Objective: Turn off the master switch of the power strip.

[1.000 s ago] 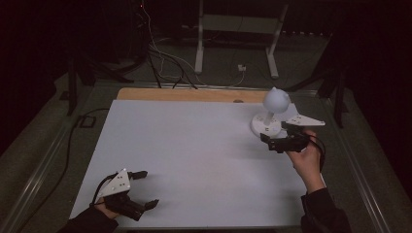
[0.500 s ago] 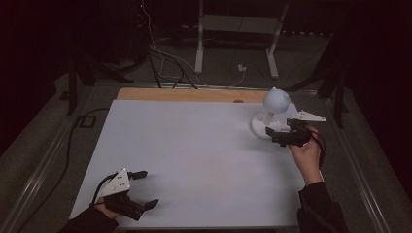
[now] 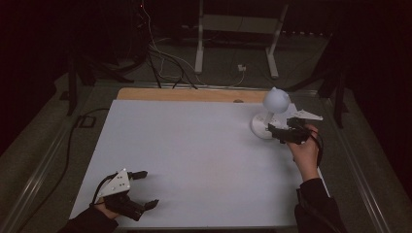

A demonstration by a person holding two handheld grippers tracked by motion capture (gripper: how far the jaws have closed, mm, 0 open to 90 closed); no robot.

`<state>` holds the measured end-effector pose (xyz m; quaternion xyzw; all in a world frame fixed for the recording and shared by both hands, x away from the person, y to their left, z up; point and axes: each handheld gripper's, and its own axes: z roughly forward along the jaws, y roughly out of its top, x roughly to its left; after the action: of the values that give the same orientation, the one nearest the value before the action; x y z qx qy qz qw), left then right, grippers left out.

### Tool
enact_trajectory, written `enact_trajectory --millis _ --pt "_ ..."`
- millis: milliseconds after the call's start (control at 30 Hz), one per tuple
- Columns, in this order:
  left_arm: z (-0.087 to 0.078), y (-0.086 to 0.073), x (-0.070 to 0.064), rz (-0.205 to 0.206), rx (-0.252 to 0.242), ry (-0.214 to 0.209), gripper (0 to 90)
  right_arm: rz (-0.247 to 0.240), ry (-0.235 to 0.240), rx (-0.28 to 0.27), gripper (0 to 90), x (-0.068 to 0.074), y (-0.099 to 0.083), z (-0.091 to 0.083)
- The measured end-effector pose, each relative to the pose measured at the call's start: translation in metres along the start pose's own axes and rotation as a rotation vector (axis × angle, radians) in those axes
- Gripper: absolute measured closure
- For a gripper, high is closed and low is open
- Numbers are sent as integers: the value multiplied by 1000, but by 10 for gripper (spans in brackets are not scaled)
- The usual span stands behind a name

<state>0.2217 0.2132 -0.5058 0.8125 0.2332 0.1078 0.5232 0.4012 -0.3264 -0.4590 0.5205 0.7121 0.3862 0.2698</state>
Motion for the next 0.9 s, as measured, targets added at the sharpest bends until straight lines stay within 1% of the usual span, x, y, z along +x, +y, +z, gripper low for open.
enact_trajectory --millis 33,67,133,167,233,300,367,400,467,567,600,700,833,900 --pt "0 0 0 0 0 0 3 0 0 0 156 0 0 0" --pt "0 0 0 1 1 -1 3 6 -25 -3 178 0 -1 2" --pt "0 0 0 1 1 -1 3 34 -43 3 219 -1 -1 4" --pt "0 0 0 0 1 -2 3 44 -56 -3 242 -2 -1 5" --pt "0 0 0 1 1 -1 3 72 -75 3 300 -3 0 7" --pt "0 0 0 -1 2 -2 3 91 -94 15 372 -4 0 8" --pt "0 0 0 0 3 -2 3 98 -111 29 468 -4 0 8" --pt "0 0 0 0 3 -2 3 98 -119 33 500 -4 0 9" --pt "0 0 0 -1 2 -2 3 107 -132 43 624 -4 0 10" --pt "0 0 0 1 4 -2 3 117 -143 44 740 -6 -1 11" --pt "0 0 0 0 4 -2 3 117 -143 44 740 -6 -1 11" --pt "0 0 0 -1 4 -3 3 119 -153 52 812 -7 -2 13" --pt "1 0 0 -1 6 -4 3 110 -146 61 862 -6 -4 17" --pt "1 0 0 1 6 -4 3 107 -141 74 886 -5 -4 20"
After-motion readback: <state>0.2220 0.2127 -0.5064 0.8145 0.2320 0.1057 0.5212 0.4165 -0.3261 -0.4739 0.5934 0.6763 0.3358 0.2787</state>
